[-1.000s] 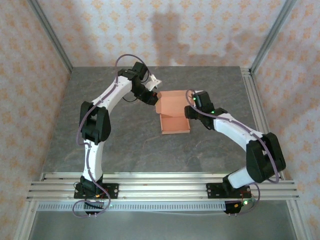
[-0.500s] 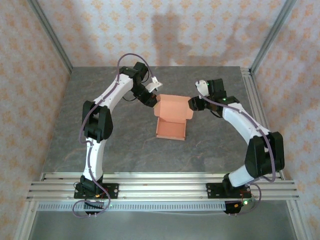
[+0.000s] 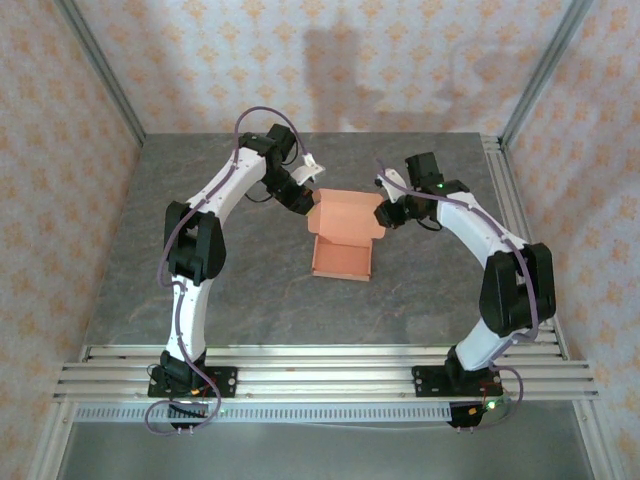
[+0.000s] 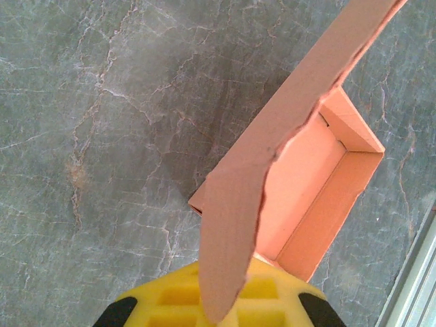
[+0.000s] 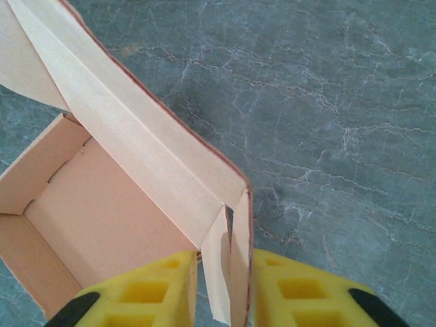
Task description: Fold the paper box
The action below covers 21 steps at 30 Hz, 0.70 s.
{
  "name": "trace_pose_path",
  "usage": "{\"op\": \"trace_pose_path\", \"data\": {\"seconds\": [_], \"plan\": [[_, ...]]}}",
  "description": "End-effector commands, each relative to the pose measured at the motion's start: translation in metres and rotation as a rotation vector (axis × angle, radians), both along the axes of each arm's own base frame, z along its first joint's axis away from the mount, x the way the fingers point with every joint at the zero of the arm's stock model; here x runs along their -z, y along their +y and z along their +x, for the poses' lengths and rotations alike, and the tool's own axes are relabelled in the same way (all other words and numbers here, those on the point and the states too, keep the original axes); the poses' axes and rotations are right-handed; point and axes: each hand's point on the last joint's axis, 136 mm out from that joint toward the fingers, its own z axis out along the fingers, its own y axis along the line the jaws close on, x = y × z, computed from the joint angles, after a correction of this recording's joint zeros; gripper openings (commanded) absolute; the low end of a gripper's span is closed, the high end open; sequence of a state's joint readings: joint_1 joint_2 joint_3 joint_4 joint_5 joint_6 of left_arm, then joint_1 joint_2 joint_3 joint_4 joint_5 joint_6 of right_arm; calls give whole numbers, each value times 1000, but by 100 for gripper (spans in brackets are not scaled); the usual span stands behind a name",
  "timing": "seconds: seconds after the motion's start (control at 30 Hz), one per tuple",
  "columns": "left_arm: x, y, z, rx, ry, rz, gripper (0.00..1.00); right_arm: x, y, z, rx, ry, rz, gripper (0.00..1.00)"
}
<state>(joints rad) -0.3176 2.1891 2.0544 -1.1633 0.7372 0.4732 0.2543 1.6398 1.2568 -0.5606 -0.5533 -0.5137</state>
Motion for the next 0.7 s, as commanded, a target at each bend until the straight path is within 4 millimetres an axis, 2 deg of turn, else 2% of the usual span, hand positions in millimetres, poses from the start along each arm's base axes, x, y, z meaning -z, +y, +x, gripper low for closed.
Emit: {"op": "trace_pose_path", "data": {"seconds": [0.0, 0.2, 0.37, 0.67], "plan": [[-4, 3, 3, 0, 3, -11, 0, -4, 1, 2, -21, -4, -11, 19], [-4, 3, 3, -7, 2, -10, 0, -1, 2, 1, -27, 6, -15, 0], [-7, 2, 7, -30, -5, -16, 0, -4, 2, 4, 4, -24, -32, 0], [-17, 2, 19, -94, -39, -22, 0, -28, 10, 28, 165, -206, -29, 0]]}}
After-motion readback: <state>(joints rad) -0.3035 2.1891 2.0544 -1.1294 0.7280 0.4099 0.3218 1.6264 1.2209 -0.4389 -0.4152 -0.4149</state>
